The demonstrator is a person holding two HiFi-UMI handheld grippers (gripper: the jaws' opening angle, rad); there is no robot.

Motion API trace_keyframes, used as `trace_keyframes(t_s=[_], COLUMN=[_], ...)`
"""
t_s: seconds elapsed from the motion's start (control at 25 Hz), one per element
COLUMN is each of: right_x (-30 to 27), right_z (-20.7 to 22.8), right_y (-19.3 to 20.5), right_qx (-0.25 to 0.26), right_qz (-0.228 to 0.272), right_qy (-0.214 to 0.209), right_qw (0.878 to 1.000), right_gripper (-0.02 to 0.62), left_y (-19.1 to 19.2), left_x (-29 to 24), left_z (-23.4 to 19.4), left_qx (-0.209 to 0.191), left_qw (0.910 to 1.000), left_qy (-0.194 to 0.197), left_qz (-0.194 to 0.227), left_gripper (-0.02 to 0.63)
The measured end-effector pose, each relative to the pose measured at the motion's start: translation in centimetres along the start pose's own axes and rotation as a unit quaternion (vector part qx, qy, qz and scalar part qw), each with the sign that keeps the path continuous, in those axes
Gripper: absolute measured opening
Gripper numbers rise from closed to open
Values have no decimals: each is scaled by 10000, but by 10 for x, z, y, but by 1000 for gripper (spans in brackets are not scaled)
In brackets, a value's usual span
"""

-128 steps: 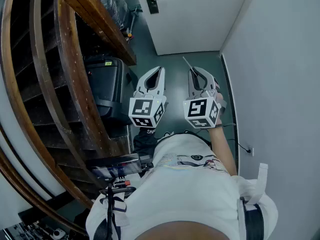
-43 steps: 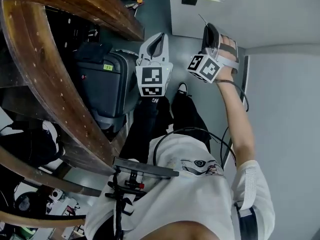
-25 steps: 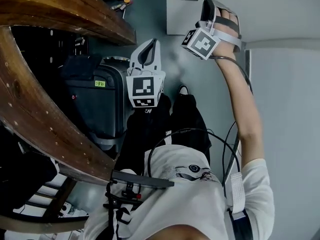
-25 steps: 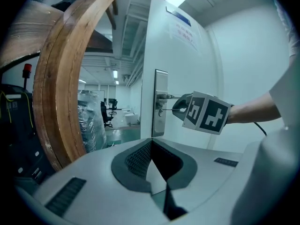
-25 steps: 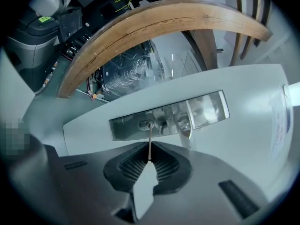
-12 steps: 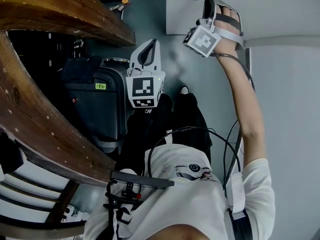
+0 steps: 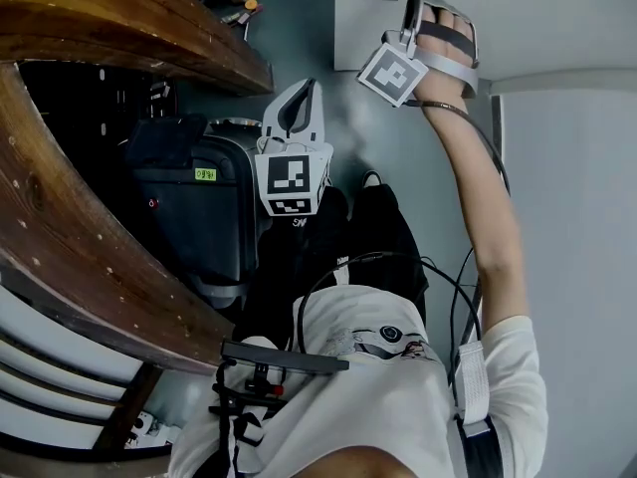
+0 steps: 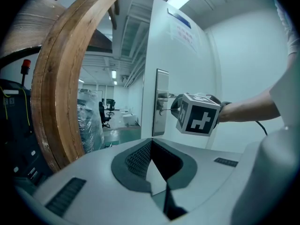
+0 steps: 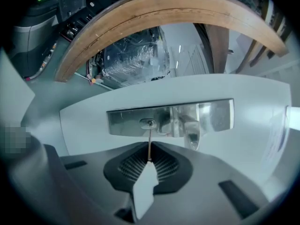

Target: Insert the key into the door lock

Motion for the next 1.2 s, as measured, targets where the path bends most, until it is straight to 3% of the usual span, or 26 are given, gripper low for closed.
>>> trace_keyframes(t_s=[0.52,0.76,1.2], right_x=[3,2,-6], right_z=[4,0,-2], right_y=[-23,-26,-28], right_qx=[-432,-182,-332], right_qz=[-501,-332,-88], right_qy=[90,120,-1], right_qw=[9978,9992,9994], right_gripper=[29,29,29], left_y=[5,12,11], left_x=[3,1,-11], left_z=[-12,-17,-10], left_qx=[145,184,151], left_qw=[9998,9998,9998], left_qy=[131,126,130], left_qz=[53,8,-33], left_gripper=[2,2,2])
Point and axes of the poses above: the fingertips, and each gripper's own axes: x backward along the fingers, z to its right, y out of its underside, the point moved 1 cm from there along x, backward along the fingers, and after that the axes turned 9 degrees about -y, right-handed, at the moved point
